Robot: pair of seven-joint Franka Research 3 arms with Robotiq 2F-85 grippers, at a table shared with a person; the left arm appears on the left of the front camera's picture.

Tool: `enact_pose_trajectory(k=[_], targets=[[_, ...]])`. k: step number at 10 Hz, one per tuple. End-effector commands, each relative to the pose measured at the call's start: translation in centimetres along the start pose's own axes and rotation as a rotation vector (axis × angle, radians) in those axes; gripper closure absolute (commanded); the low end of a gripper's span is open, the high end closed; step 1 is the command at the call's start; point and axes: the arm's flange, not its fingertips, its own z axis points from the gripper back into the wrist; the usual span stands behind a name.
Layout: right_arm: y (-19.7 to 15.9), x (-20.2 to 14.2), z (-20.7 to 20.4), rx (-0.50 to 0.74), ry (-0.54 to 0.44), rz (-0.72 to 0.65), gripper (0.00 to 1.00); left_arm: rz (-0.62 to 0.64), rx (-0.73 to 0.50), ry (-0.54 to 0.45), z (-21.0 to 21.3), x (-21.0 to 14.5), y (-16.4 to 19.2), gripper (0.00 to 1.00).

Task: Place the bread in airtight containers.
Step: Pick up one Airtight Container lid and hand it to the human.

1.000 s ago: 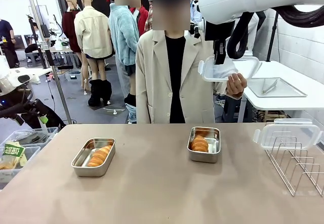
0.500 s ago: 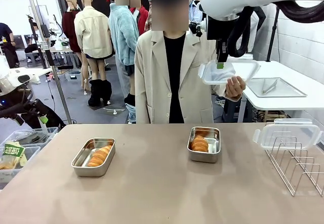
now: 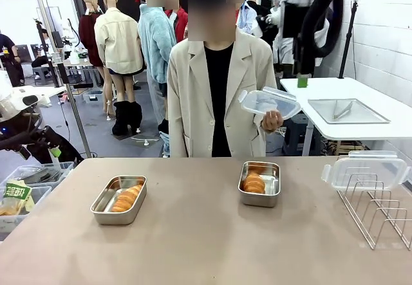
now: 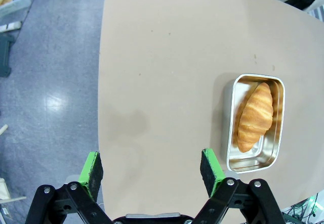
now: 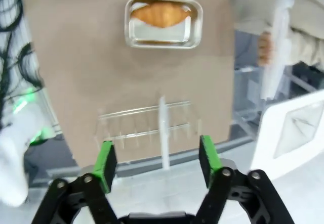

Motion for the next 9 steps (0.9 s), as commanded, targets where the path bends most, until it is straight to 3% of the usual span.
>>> enact_pose_trajectory(k=[1,5,9], targets=[[0.6,-3.6,-1.0,0.088,-0.026,0.05,0.0,-0.002,0.006,0.002,0.2,0.0,0.2,0.0],[1.2,-7.8,-5.1,0.175,0.007,0.06,0.0,-0.002,0.006,0.002,0.2,0.0,0.2,0.0],[1.1,-10.8,-7.7,0.207,-0.046,0.078,0.0,-0.002,0.006,0.002,0.2,0.0,0.2,0.0]])
